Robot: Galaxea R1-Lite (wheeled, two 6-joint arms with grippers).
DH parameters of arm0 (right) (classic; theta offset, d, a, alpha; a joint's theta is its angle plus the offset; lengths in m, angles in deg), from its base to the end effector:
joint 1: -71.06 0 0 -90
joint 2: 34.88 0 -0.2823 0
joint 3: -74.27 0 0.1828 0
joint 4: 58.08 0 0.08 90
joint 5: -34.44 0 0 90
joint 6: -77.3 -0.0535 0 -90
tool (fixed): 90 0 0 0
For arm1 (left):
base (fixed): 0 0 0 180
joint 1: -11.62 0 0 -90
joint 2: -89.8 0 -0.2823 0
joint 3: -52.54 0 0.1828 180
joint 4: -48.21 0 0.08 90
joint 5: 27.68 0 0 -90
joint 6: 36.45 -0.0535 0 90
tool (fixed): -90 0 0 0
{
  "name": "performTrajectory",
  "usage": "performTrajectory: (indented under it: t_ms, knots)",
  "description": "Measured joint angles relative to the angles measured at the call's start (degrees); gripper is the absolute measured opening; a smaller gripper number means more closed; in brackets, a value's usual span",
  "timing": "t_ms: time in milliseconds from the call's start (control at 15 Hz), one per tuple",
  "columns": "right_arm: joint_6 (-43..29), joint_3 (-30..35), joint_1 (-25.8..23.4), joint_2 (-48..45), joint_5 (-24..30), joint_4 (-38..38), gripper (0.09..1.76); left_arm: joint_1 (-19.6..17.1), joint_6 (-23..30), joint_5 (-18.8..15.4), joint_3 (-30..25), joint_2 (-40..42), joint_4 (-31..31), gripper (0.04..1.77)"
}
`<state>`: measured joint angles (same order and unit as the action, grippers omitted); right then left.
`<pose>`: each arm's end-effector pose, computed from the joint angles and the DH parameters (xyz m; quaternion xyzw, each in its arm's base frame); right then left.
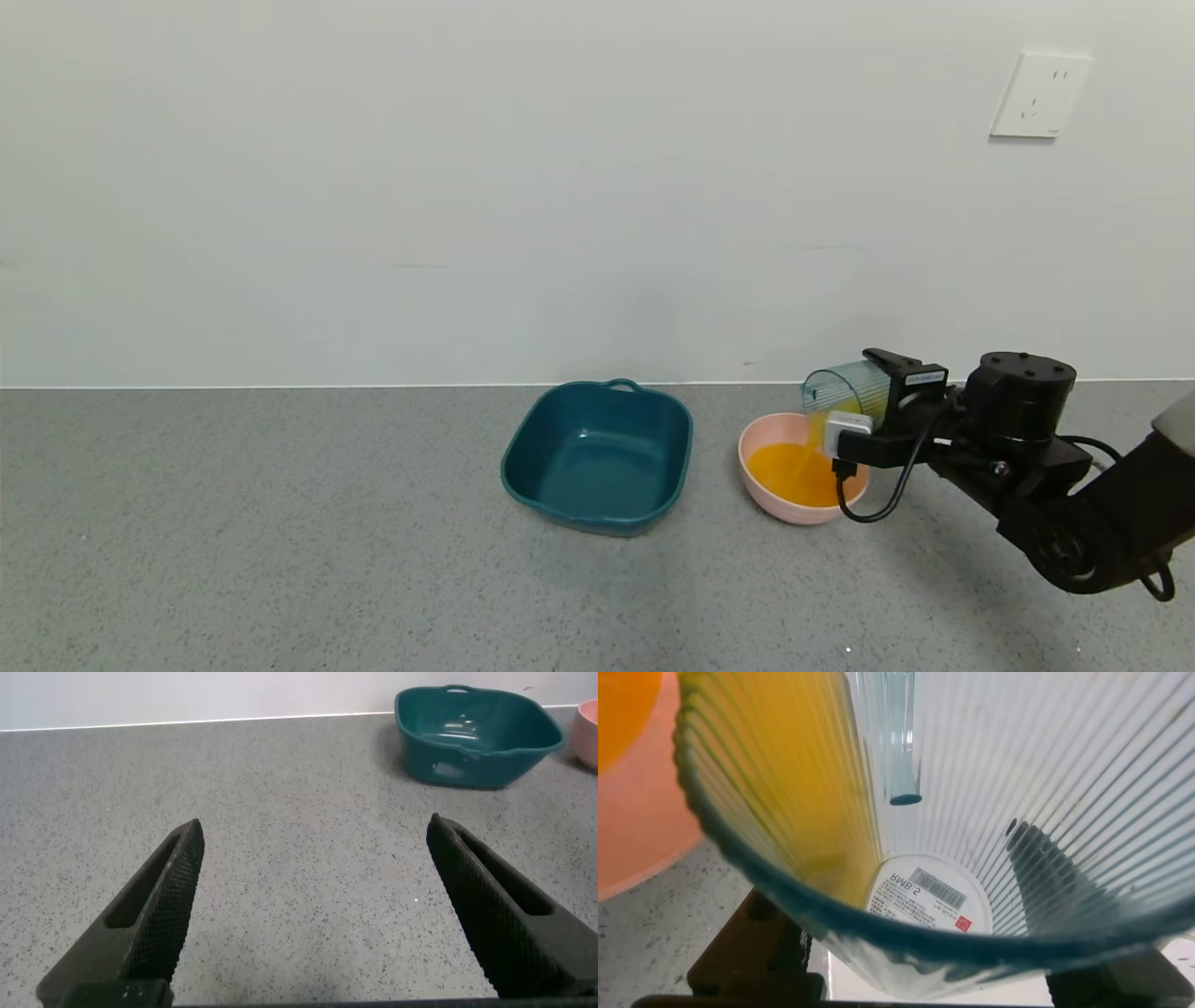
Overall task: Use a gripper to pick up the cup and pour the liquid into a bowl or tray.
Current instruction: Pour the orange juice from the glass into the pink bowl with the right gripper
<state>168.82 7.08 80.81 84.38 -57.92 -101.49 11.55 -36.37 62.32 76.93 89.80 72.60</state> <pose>0.3771 0.0626 0.0820 -0.7185 0.0063 0.0986 0.6885 0.0177 0.0000 0.0755 -0.0007 0.0000 0.0006 1.0000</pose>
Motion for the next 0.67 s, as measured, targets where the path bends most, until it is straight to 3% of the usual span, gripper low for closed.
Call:
performTrajectory:
  t_ms: [667]
  knots:
    - [8.6,-0.8,0.8,-0.6,-0.1,0.0,1.35,0.0,0.0,0.0,0.0,0.0,0.0,1.72]
